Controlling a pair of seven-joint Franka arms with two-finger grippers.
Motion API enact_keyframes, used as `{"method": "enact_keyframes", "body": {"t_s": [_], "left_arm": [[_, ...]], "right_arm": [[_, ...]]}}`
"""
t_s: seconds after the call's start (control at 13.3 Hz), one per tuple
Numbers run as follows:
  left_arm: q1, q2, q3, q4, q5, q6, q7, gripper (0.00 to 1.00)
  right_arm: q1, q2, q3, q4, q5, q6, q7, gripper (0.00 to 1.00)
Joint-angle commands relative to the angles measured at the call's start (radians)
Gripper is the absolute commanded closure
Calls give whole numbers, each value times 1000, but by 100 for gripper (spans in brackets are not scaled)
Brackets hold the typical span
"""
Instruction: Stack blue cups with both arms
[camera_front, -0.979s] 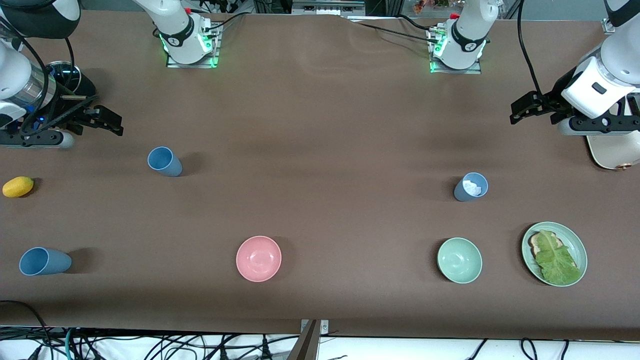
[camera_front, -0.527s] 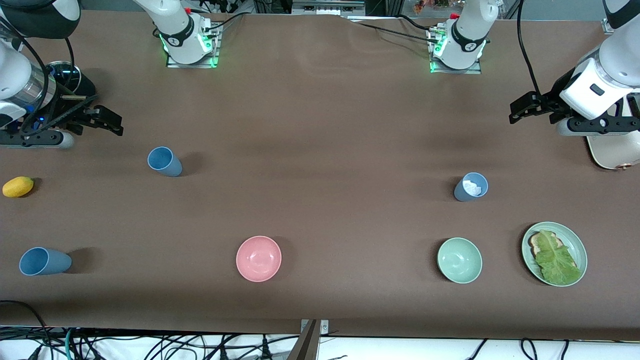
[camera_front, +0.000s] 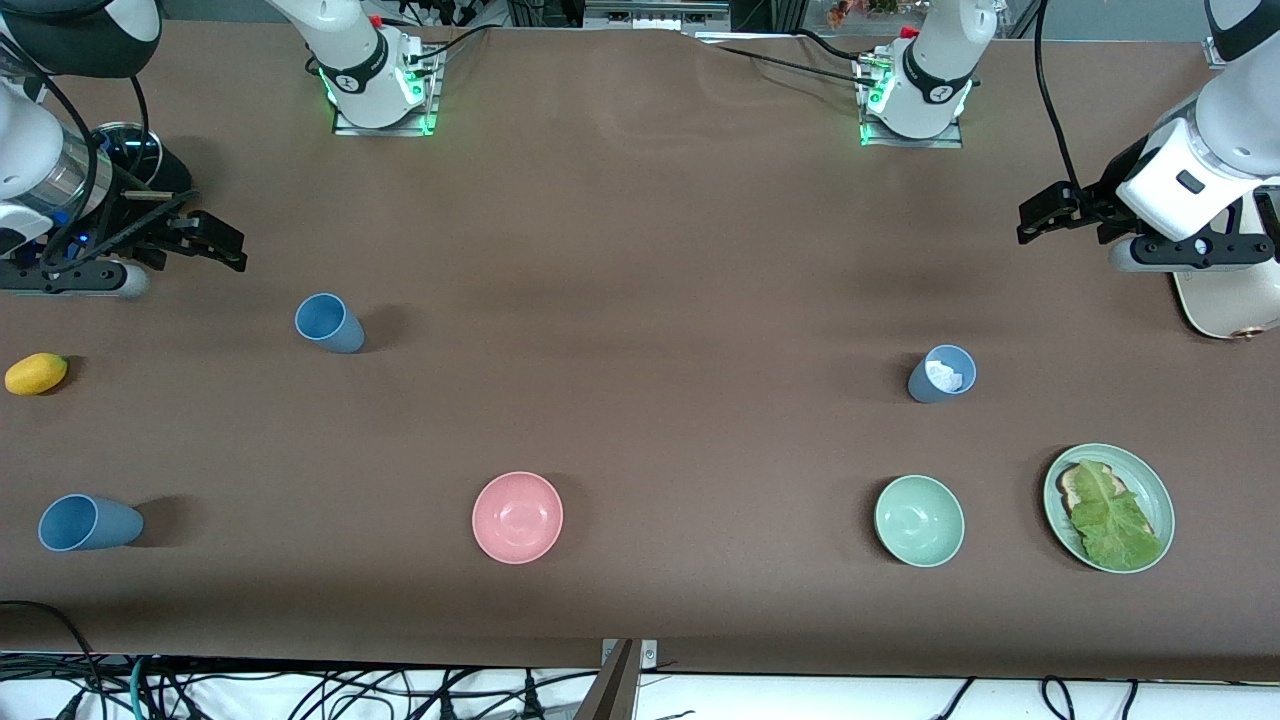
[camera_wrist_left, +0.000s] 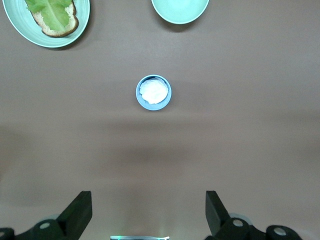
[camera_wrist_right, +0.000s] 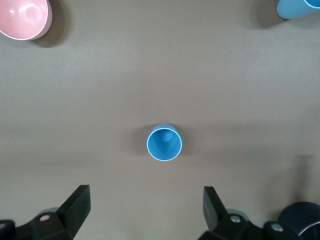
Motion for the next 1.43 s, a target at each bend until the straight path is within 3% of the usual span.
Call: {"method": "enact_keyframes", "body": {"t_s": [0.0, 0.9, 1.13, 1.36], "left_arm": [[9, 14, 1, 26, -24, -25, 29, 0], [1, 14, 1, 20, -16, -25, 29, 0], [1, 53, 1, 17, -12, -7, 69, 0], [10, 111, 1, 20, -9, 59, 72, 0]], "right_arm": [[-8, 0, 5, 8, -14, -12, 7, 0], [-8, 2, 5, 7, -14, -15, 7, 0], [-7, 19, 7, 11, -17, -15, -10, 0], [0, 140, 8, 4, -16, -37, -24, 0]]}}
